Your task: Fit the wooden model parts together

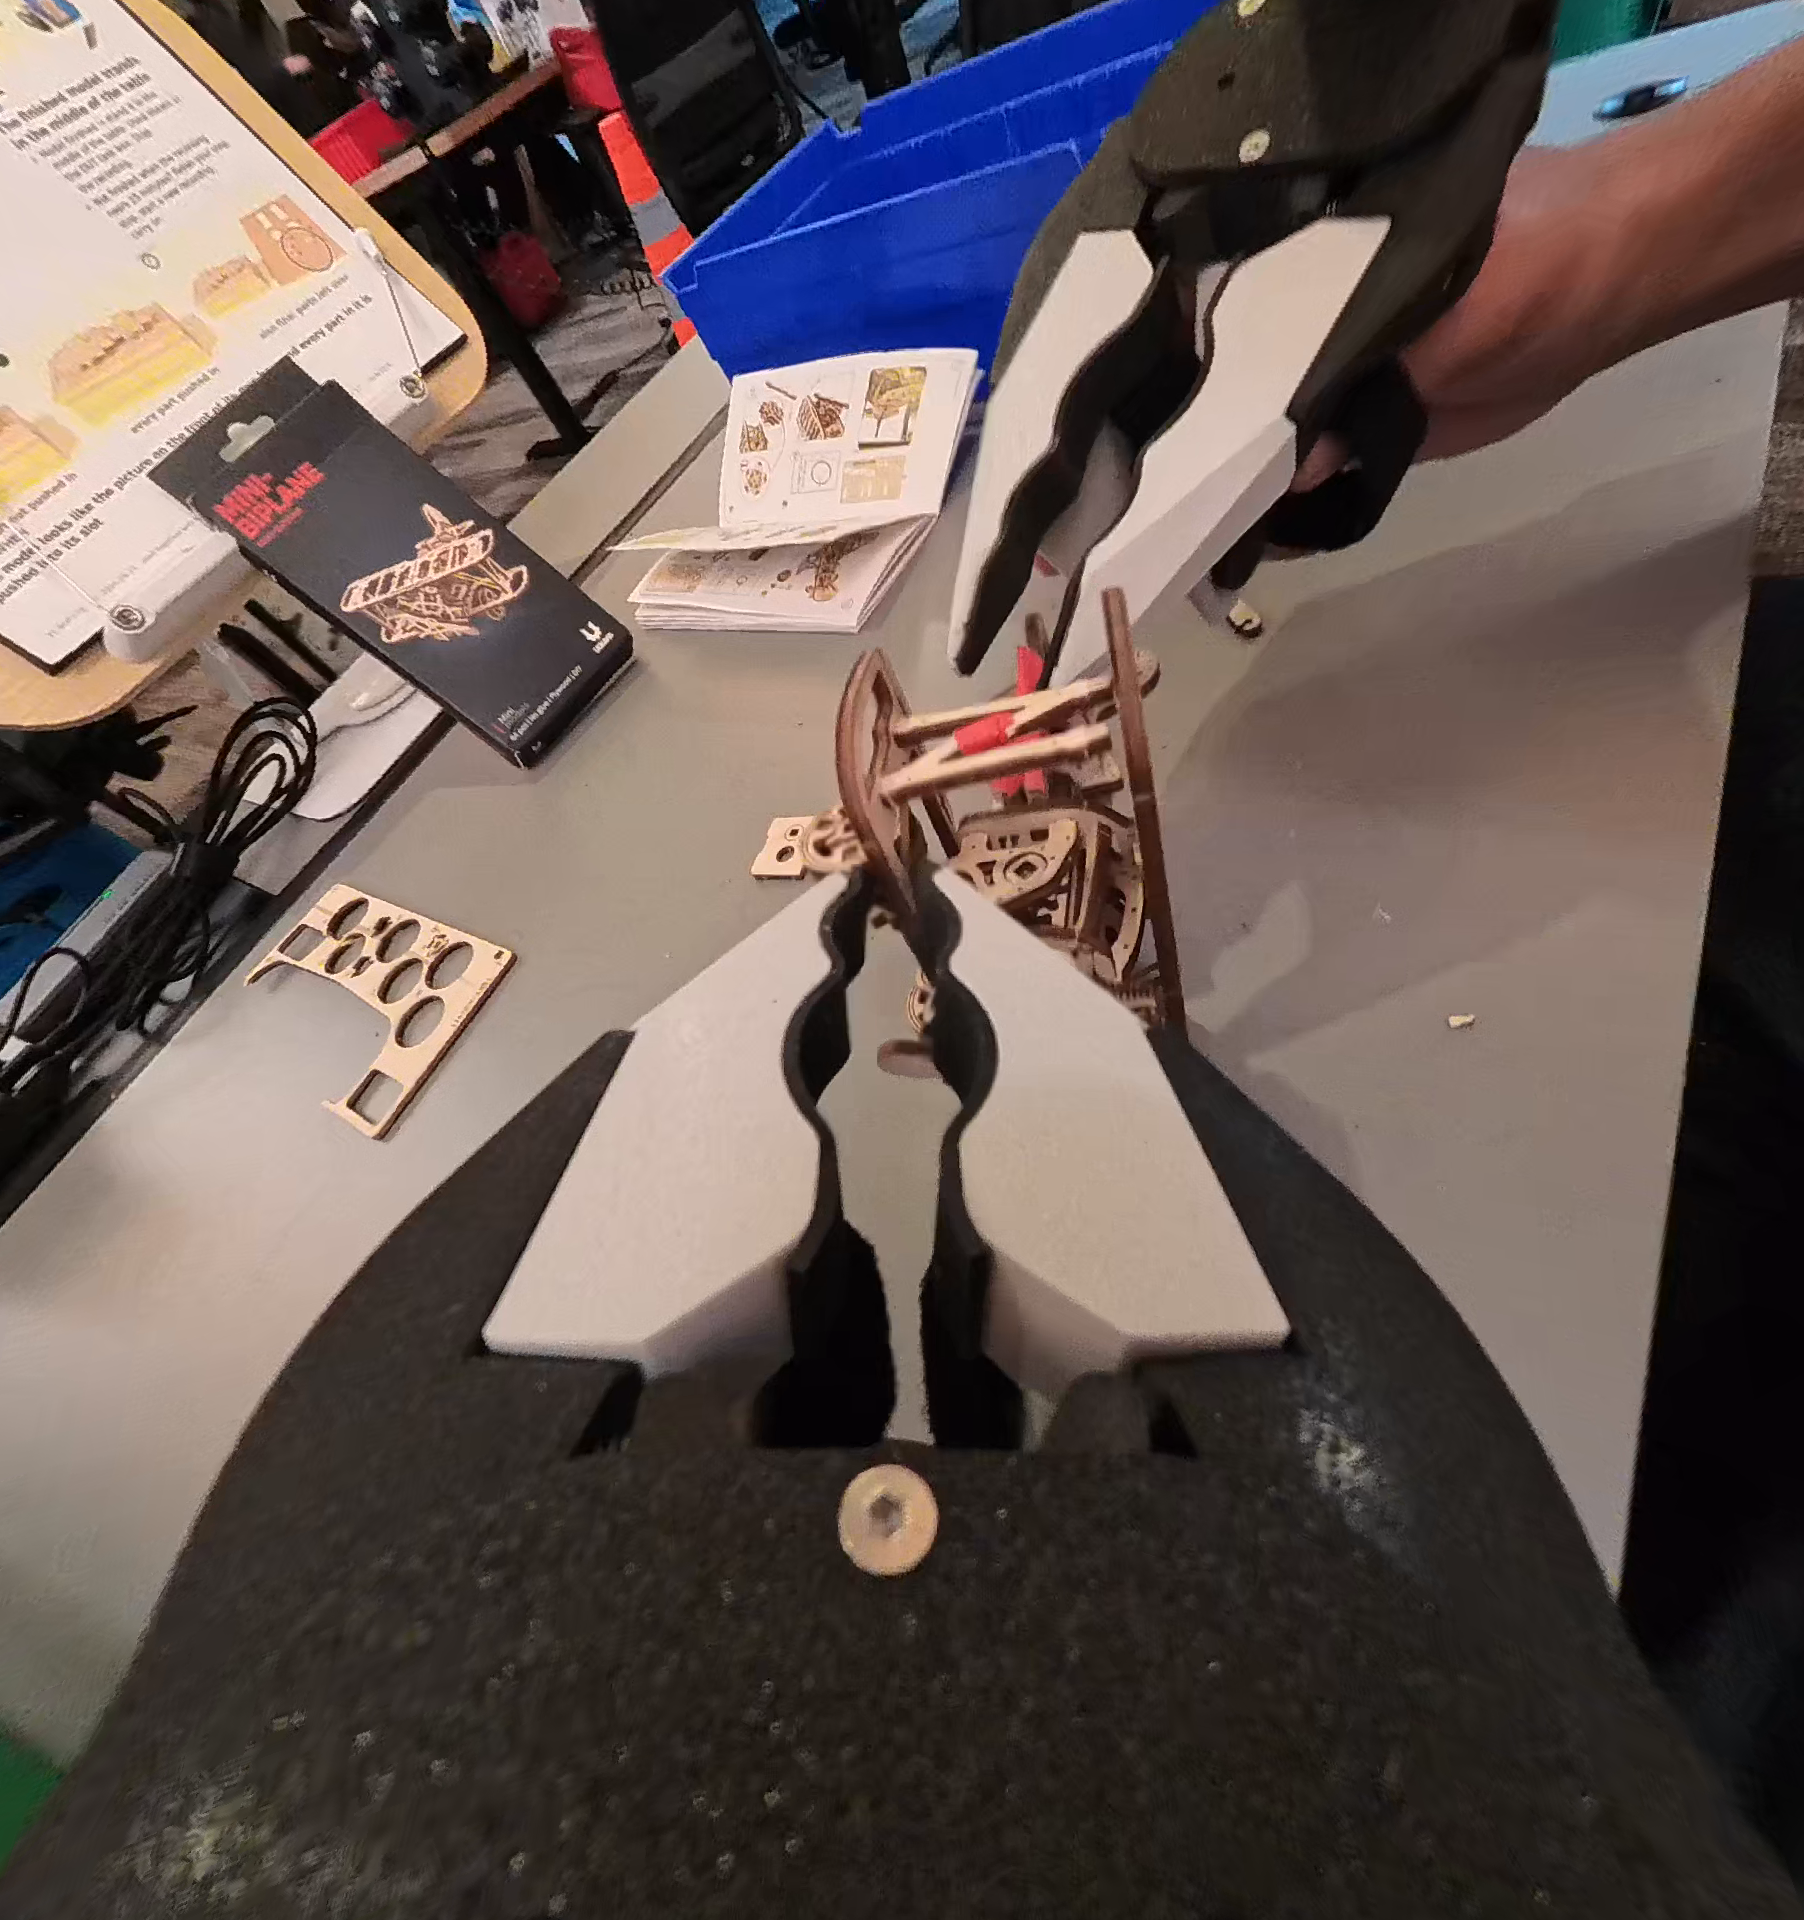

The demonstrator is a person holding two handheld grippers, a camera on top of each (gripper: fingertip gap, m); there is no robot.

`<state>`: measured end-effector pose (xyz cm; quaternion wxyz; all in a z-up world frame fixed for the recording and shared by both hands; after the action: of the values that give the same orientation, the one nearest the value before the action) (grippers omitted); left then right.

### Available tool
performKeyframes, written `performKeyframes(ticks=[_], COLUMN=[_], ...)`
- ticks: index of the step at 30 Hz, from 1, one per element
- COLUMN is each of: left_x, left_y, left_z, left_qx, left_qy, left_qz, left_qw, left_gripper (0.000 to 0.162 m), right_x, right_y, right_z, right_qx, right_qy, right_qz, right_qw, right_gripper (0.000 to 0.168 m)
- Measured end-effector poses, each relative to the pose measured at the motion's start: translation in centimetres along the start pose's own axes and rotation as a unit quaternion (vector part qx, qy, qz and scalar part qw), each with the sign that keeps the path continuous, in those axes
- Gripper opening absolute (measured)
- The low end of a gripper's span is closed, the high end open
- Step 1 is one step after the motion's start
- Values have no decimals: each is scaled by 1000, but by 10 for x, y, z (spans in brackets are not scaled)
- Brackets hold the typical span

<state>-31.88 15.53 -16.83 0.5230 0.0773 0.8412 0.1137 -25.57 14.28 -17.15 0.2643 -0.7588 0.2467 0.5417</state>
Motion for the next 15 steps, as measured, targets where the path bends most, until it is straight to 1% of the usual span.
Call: performKeyframes(ticks=[1, 4, 6, 8, 10, 12, 15], left_x=[2, 3, 2, -2, -3, -8, -14], left_y=[0, 1, 0, -1, 0, 2, 4], left_z=[2, 2, -2, -4, -4, -2, 7], left_qx=[-1, -19, -32, -47, -59, -54, -17], left_qy=[10, 23, 22, 14, 28, 21, 4], left_qz=[3, 18, 13, 11, 27, 12, -25], left_qw=[1000, 999, 999, 999, 997, 998, 1000], left_gripper=[10, 17, 18, 18, 15, 15, 11], right_x=[-1, -1, -1, -1, 0, 2, 5], right_y=[0, 0, 0, 0, -1, -2, -4], right_z=[0, 0, 0, 0, 2, 3, 3], right_qx=[-2, 4, 8, 9, 14, 14, 15], right_qy=[0, 4, 4, 3, 6, 7, 6], right_qz=[3, -1, -5, -3, -7, -7, -4], right_qw=[1000, 1000, 1000, 1000, 1000, 1000, 1000], right_gripper=[19, 19, 19, 19, 19, 19, 19])
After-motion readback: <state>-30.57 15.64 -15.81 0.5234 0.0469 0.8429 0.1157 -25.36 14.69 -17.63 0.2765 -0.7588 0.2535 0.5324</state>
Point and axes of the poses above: each gripper's, where its closed fingertips meet, z out along the fingers, x out of its underside, y = z × x across the jaws, the point moved 1 cm from there along -z, back along the fingers, and after that the axes turned 12 degrees about x, right-handed, at the moved point
